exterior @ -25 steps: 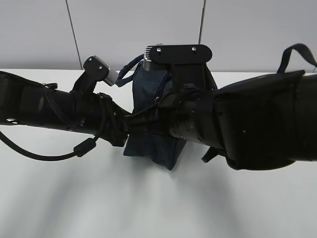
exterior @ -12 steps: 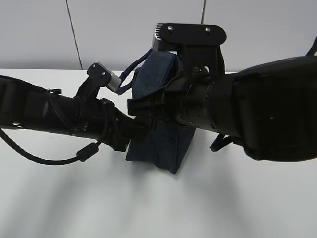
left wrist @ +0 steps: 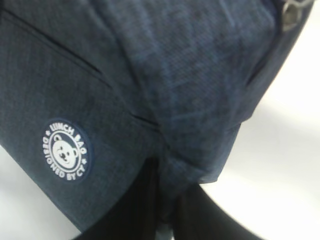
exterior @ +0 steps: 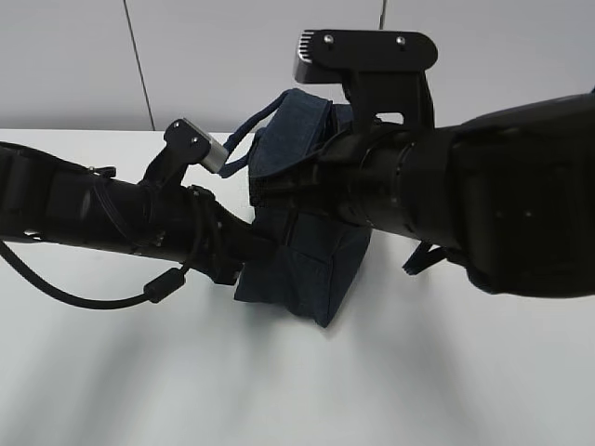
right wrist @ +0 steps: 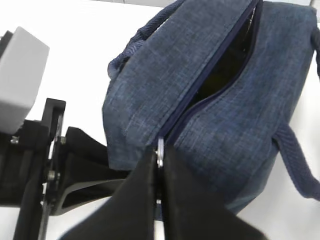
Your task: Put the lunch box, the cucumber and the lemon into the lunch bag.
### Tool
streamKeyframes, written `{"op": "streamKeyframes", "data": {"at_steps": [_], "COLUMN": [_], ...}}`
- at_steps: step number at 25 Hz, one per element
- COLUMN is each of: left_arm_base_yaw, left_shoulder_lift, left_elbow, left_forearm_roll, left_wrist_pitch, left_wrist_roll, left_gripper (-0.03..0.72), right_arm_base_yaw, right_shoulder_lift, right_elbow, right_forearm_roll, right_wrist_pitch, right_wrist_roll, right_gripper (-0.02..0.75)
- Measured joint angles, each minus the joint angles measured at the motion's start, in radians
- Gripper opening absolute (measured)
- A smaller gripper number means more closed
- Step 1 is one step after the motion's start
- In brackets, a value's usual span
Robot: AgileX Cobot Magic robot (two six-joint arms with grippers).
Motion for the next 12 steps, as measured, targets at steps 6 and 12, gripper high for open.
{"op": "streamKeyframes", "data": {"at_steps": [6,12], "left_arm_base_yaw": [0.0,0.0], "left_shoulder_lift": [0.0,0.0], "left_elbow": [0.0,0.0], "left_forearm_roll": [0.0,0.0], "left_wrist_pitch": [0.002,0.002], "left_wrist_roll": [0.0,0.0], "left_gripper": [0.007,0.007], "right_arm_base_yaw": [-0.002,-0.045], "right_shoulder_lift": [0.0,0.015], "right_elbow": [-0.027,-0.051], "right_forearm_roll": [-0.006,-0.004], "right_wrist_pitch": [-0.05,-0.054], "right_wrist_roll": [-0.02,-0.026], "right_gripper": [0.0,0.0]}}
